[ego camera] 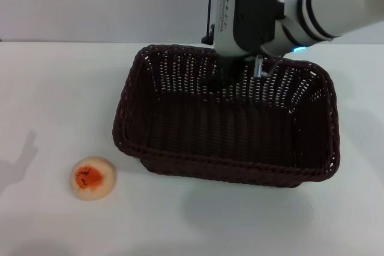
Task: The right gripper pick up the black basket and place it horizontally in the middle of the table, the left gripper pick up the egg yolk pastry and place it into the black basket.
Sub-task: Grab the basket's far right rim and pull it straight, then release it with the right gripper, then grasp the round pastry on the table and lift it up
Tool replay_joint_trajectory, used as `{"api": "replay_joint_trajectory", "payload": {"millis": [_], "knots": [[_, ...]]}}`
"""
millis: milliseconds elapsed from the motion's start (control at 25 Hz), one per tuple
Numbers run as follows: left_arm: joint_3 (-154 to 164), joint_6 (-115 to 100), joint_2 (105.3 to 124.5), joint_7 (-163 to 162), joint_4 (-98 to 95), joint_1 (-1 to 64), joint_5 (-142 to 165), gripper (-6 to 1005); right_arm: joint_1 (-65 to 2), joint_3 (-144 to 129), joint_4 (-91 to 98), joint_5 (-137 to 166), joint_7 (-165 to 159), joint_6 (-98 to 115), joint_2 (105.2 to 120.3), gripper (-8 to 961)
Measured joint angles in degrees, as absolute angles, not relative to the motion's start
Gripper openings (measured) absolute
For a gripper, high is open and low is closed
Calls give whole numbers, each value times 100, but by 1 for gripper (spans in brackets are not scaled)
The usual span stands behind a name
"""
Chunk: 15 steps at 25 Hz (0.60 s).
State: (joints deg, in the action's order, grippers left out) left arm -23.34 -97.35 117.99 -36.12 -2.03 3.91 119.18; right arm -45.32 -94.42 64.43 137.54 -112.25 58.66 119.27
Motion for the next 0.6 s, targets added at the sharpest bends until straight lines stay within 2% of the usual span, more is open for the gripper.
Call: {"api": "replay_joint_trajectory", "payload": {"millis": [120, 200, 240, 360, 400, 440, 600], "knots": [[-2259, -9770, 11798, -3724, -244, 365, 11918, 820, -4356, -9345, 6798, 13748, -11350, 5984, 11918, 809], [-1986, -9922, 11794, -3996, -479, 383, 11916, 820, -3869, -9099, 7584, 13617, -11494, 6124, 11913, 809], [-1986, -9922, 11794, -3996, -479, 383, 11916, 820, -3869, -9099, 7584, 13617, -11494, 6124, 11913, 809], [-1395, -10262, 11785, -4345, -1004, 487, 11917, 820, -3091, -8811, 8537, 13187, -11543, 6161, 11924, 809], [-816, -10454, 11781, -4689, -1457, 598, 11920, 820, -2521, -8511, 9032, 12691, -11535, 6161, 11957, 809], [-816, -10454, 11781, -4689, -1457, 598, 11920, 820, -2521, -8511, 9032, 12691, -11535, 6161, 11957, 809], [438, -10428, 11790, -5156, -2205, 765, 11919, 820, -1410, -7643, 9197, 10878, -11148, 6358, 11990, 809]]}}
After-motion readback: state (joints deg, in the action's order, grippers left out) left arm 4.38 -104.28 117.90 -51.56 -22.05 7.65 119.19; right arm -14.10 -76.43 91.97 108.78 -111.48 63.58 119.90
